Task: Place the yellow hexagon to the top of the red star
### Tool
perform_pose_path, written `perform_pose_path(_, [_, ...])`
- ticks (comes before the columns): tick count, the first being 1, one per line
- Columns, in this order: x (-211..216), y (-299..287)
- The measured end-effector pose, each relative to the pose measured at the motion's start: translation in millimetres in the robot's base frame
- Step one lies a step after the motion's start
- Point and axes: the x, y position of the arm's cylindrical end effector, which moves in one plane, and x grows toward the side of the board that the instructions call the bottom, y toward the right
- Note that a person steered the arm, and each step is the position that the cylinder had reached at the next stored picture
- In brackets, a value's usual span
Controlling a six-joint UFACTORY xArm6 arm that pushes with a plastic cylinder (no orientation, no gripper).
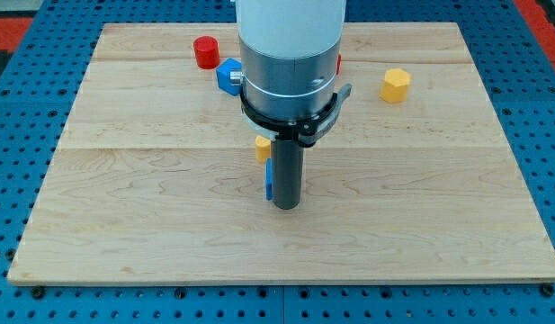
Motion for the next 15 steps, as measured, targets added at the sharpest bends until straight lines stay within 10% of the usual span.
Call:
perform_pose_path(2, [-19.9,107.8])
perform_pose_path(4, [-131.7,294.3])
perform_pose_path(6, [-213.8,246.2])
perform_pose_path(8, [-96.4,267.7])
perform_pose_path(15, [-309.8,120.7])
